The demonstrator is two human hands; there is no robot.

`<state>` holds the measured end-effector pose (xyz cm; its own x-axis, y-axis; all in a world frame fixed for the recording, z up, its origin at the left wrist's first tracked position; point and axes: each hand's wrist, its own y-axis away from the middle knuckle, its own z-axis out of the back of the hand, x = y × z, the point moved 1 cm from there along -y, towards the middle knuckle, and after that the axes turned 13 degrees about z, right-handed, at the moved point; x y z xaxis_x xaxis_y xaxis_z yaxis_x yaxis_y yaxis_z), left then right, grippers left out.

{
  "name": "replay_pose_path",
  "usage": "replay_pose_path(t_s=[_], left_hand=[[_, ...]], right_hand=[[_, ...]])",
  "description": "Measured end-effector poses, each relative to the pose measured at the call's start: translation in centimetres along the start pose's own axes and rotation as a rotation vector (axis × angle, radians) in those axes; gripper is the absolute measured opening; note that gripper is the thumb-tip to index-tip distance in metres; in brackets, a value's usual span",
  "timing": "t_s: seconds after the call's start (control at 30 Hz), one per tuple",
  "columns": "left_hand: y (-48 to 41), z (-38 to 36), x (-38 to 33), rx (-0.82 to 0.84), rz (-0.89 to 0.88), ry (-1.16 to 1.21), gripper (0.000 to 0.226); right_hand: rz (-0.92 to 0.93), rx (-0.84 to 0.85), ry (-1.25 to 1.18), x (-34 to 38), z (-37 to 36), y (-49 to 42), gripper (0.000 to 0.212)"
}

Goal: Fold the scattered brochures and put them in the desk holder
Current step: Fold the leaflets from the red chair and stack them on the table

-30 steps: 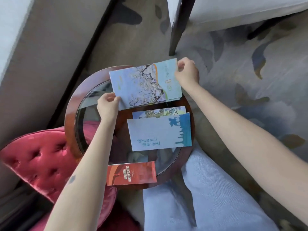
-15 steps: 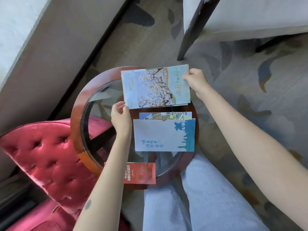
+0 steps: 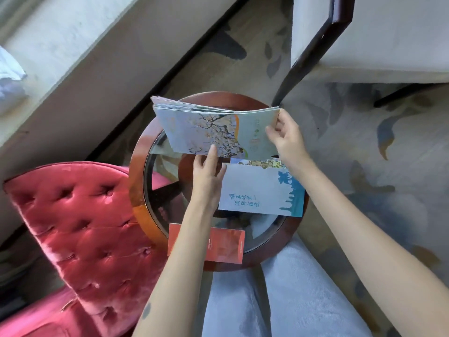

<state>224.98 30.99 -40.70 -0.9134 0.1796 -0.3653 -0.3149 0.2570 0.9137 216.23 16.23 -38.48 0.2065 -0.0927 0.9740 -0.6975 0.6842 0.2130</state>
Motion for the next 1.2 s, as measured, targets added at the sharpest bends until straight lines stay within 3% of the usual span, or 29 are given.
replay_pose_path(t_s=[0.1, 0.2, 0.3, 0.43, 0.5, 0.6, 0.67, 0.8, 0.9, 1.2], left_hand=[[0.8, 3.3, -1.7, 0.113, 0.031, 0.383, 0.056], [1.6, 7.0, -2.8, 0.194, -0.036, 0.426, 0.051], [2.7, 10.2, -4.0, 0.224, -0.237, 0.411, 0.049], [3.8, 13.4, -6.1, -0.001, -0.512, 0.159, 0.044], [4.0, 14.0, -6.4, -0.177, -0.567, -0.111, 0.022], [4.3, 13.4, -6.2, -0.324, -0.584, -0.358, 0.026], [4.2, 13.2, -6.3, -0.314, -0.583, -0.423, 0.027], [4.5, 13.8, -7.0, -0.230, -0.669, -0.469, 0.040], [4.5, 14.5, -7.5, -0.202, -0.725, -0.514, 0.034], [2.2, 13.7, -5.2, -0.282, -0.674, -0.301, 0.032]], right_hand=[[0.026, 0.023, -0.105, 1.0, -2.9, 2.4, 0.026], [0.049, 0.066, -0.172, 0.6, -5.5, 4.5, 0.032], [0.068, 0.176, -0.101, -0.2, -7.5, 5.0, 0.037], [0.097, 0.333, 0.269, -1.3, -9.4, 4.1, 0.035], [0.121, 0.347, 0.312, -1.4, -10.9, 3.5, 0.040], [0.128, 0.443, 0.281, -1.3, -14.7, 2.1, 0.073], [0.168, 0.428, 0.367, -1.0, -16.6, 1.2, 0.080], [0.290, 0.279, 0.268, -0.3, -16.9, 0.9, 0.052], [0.416, 0.232, 0.317, -0.4, -16.1, 1.9, 0.030], [0.339, 0.287, 0.502, -2.9, -15.2, 3.9, 0.039]])
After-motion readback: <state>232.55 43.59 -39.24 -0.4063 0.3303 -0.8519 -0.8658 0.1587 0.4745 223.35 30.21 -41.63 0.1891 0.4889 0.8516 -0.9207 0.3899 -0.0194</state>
